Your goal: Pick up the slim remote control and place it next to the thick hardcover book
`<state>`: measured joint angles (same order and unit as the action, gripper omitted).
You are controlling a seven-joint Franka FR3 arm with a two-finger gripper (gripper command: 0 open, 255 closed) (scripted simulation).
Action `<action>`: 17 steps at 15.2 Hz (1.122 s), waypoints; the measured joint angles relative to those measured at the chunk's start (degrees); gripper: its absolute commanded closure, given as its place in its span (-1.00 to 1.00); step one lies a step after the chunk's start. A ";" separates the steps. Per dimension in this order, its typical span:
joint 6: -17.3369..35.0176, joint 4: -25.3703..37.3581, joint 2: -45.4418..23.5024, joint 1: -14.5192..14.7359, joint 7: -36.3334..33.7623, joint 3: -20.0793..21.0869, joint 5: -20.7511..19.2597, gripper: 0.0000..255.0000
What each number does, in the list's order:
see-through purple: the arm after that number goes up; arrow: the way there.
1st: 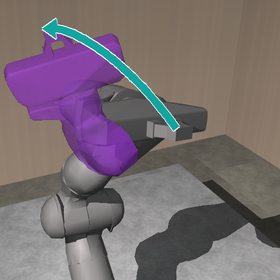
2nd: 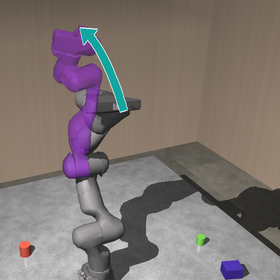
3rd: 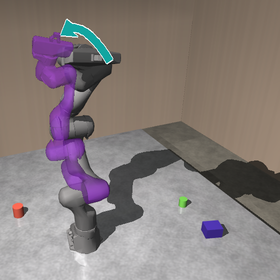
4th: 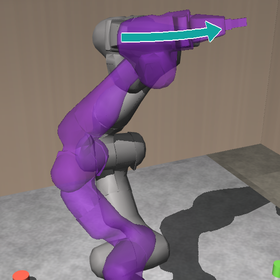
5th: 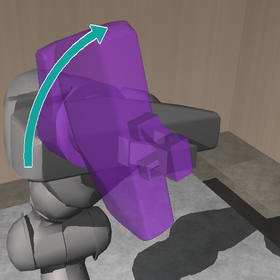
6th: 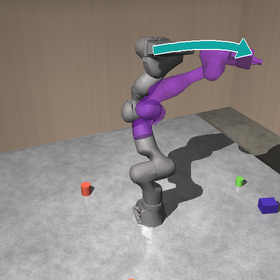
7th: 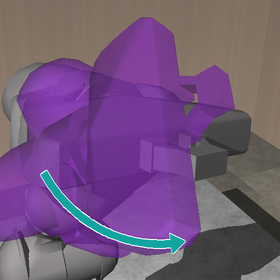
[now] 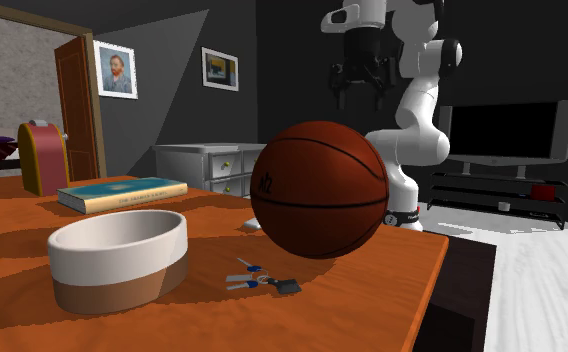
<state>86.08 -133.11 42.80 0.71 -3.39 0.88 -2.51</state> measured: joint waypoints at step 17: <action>28.66 -12.82 -12.53 -3.16 16.26 -14.39 -6.84 -1.00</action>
<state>114.74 -145.94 30.27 -2.46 12.88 -13.51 -9.35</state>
